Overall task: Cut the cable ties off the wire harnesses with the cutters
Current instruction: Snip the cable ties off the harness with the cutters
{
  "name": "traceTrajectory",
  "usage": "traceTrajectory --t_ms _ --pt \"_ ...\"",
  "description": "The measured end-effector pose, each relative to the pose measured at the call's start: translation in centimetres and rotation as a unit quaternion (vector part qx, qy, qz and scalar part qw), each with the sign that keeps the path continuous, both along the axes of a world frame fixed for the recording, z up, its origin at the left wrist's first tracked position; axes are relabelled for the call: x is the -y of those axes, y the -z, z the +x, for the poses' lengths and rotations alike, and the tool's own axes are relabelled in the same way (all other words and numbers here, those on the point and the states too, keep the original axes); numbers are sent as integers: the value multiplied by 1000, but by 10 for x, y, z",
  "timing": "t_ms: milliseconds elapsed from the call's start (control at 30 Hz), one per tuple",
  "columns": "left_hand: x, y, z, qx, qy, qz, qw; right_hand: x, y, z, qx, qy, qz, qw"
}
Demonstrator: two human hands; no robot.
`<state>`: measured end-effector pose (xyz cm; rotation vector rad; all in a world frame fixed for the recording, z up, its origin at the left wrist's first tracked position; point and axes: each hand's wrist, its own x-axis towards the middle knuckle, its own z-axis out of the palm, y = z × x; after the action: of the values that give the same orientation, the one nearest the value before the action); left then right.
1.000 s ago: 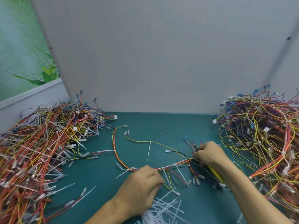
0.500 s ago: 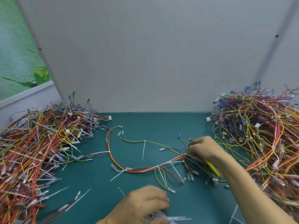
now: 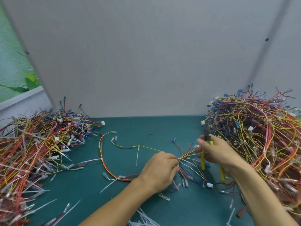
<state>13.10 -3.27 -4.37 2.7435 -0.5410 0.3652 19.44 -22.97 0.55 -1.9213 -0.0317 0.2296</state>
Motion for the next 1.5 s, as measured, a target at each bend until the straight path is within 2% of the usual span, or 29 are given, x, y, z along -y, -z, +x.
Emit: traceTrajectory --t_ms 67,133,267,367,433,600,700,800,967,1100,1233,1300,1400,1500 --pt "2 10 7 -19 -7 34 999 -5 6 -1 -3 3 2 1000" --pt "-1 20 11 -17 -14 26 999 -8 10 -2 11 11 -18 1000" --pt "-7 26 14 -1 7 -16 1000 -13 7 1 57 11 -153 986" --pt "-12 23 11 -10 23 -15 1000 -15 0 -5 26 -62 -232 970" --pt "-17 23 6 -9 31 -7 999 -18 4 -10 23 -115 -243 963" --pt "-15 16 -5 12 26 -22 999 -23 21 -10 157 -142 -286 934" --pt "-5 8 0 -9 -2 11 1000 -24 26 -9 139 -166 -324 921" --pt "6 4 5 -26 -17 28 999 -22 30 -8 131 -120 -333 926" --pt "23 16 -4 -35 -17 -89 995 -16 34 -24 90 -39 -343 934" --pt "27 24 -14 -24 -23 -146 989 -13 35 -35 64 -42 -342 937" --pt "22 16 -12 -64 -60 -231 969 -12 24 -41 38 -100 -215 971" --pt "20 13 -10 -91 -80 -281 952 -10 17 -43 40 -136 -184 973" --pt "17 13 -7 -141 -99 -324 930 -2 9 -43 26 -177 -210 961" --pt "15 14 -2 -175 -107 -343 917 7 7 -39 53 -189 -293 936"
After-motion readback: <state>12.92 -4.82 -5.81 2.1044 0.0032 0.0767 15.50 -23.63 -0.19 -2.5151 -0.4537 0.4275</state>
